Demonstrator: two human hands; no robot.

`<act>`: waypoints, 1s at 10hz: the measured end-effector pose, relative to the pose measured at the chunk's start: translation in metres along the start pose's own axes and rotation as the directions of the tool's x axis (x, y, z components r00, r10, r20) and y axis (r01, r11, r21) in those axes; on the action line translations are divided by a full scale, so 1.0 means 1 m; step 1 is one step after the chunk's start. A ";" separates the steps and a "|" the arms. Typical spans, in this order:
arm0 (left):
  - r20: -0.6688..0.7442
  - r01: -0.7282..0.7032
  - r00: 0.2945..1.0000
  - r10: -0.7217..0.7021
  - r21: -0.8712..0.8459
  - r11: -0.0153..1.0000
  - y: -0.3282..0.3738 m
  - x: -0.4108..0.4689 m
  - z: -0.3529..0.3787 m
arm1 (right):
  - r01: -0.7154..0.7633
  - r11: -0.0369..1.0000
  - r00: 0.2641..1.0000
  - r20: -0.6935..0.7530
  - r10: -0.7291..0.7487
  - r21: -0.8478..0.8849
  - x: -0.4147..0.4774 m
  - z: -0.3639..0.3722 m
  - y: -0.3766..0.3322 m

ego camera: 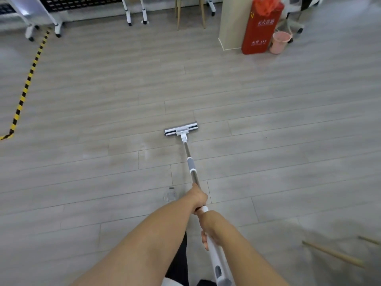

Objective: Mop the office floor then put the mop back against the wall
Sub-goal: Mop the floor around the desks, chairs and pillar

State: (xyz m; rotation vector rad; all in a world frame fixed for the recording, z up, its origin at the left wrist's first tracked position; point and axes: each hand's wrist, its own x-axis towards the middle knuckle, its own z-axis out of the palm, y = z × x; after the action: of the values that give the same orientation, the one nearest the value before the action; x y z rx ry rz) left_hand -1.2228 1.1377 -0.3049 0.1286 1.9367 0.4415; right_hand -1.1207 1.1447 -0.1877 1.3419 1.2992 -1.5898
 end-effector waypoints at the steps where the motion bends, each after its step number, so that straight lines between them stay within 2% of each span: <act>1: -0.026 -0.005 1.000 0.006 0.047 0.999 -0.011 -0.023 0.011 | 0.026 1.000 1.000 -0.010 -0.026 0.014 -0.013 0.007 0.021; 2: -0.045 -0.019 0.999 0.022 0.059 0.998 -0.014 -0.024 0.009 | 0.043 0.999 0.999 -0.032 -0.042 0.029 -0.012 0.013 0.024; 4: -0.008 -0.010 1.000 0.009 -0.131 0.991 -0.016 -0.001 -0.011 | -0.119 0.989 0.984 -0.123 0.129 0.085 0.009 0.017 -0.002; 5: -0.025 -0.025 0.999 0.021 -0.157 0.987 -0.007 0.016 -0.034 | -0.125 0.985 0.982 -0.129 0.141 0.119 0.022 0.020 -0.029; 7: -0.043 -0.064 0.997 0.058 -0.142 0.988 0.030 0.079 -0.094 | -0.038 0.994 0.989 -0.138 0.052 0.100 0.065 0.012 -0.107; 10: -0.028 -0.030 0.999 0.026 -0.166 0.986 0.080 0.143 -0.146 | -0.054 0.985 0.982 -0.169 0.081 0.162 0.117 -0.008 -0.184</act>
State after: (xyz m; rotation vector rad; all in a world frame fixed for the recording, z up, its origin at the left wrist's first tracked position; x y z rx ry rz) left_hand -1.4219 1.2174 -0.3508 0.0419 1.9164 0.6246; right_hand -1.3170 1.2147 -0.2524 1.6370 1.2360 -1.5833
